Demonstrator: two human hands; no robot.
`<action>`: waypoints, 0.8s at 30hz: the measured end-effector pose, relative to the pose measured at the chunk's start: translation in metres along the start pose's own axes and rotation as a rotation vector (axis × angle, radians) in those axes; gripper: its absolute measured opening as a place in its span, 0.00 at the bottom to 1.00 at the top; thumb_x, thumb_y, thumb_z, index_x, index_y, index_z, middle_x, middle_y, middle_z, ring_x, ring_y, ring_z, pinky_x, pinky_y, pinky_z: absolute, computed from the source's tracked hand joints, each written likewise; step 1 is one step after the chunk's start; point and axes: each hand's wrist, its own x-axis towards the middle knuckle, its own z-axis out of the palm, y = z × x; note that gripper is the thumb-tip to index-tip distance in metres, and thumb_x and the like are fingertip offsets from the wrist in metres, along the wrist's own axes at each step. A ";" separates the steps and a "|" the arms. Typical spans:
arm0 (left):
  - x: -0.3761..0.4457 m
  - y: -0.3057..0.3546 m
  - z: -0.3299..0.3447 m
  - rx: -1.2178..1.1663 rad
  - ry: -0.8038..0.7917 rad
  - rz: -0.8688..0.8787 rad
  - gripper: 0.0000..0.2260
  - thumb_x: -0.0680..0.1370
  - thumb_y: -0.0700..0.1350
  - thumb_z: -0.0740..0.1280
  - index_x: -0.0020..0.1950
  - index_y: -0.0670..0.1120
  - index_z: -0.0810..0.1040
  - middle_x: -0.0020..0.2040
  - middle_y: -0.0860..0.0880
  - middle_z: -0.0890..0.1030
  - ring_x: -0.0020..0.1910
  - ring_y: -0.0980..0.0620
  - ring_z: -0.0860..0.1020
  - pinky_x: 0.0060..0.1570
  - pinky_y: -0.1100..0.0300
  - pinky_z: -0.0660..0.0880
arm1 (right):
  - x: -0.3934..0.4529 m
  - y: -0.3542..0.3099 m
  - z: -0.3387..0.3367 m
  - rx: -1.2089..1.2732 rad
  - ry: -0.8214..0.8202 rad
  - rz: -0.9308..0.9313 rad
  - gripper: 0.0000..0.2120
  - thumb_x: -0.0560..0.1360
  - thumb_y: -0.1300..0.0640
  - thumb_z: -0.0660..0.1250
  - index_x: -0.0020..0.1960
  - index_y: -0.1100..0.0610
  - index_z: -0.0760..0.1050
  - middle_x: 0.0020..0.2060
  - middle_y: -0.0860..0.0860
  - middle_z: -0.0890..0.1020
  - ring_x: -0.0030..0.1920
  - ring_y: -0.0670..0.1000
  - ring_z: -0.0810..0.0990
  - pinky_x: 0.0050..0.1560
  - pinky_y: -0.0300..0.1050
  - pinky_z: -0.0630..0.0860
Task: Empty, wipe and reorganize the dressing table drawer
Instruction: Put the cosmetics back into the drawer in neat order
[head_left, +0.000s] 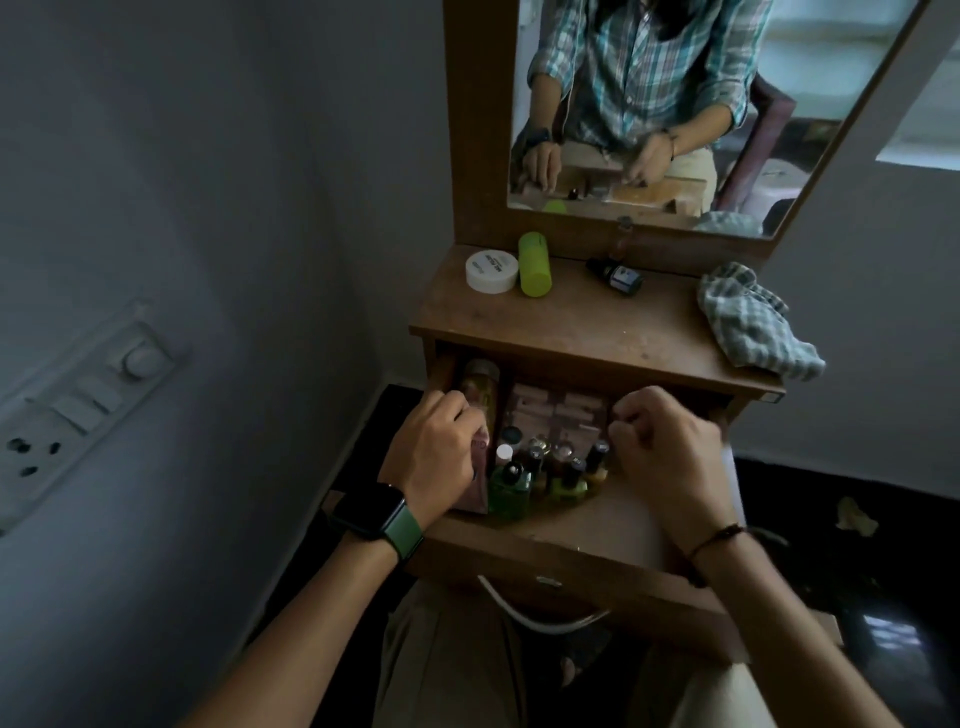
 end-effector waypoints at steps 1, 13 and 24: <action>0.000 -0.001 0.001 -0.002 -0.003 0.003 0.15 0.68 0.39 0.51 0.36 0.42 0.78 0.37 0.44 0.78 0.38 0.45 0.76 0.34 0.56 0.76 | 0.012 0.006 -0.008 0.003 0.033 0.000 0.03 0.72 0.62 0.66 0.45 0.59 0.78 0.36 0.53 0.80 0.39 0.54 0.79 0.39 0.44 0.73; 0.112 0.037 -0.007 -0.352 0.062 -0.085 0.10 0.74 0.32 0.63 0.53 0.39 0.78 0.53 0.42 0.78 0.53 0.46 0.76 0.50 0.62 0.68 | 0.162 0.002 -0.012 -0.242 0.022 -0.074 0.10 0.73 0.59 0.63 0.48 0.65 0.77 0.48 0.62 0.81 0.50 0.62 0.77 0.45 0.49 0.70; 0.257 0.060 0.030 -0.188 -0.048 -0.173 0.15 0.78 0.47 0.63 0.62 0.40 0.74 0.61 0.41 0.76 0.61 0.42 0.74 0.58 0.52 0.70 | 0.211 0.008 0.024 -0.258 -0.097 -0.057 0.10 0.78 0.61 0.57 0.58 0.60 0.67 0.53 0.60 0.78 0.60 0.59 0.69 0.43 0.48 0.66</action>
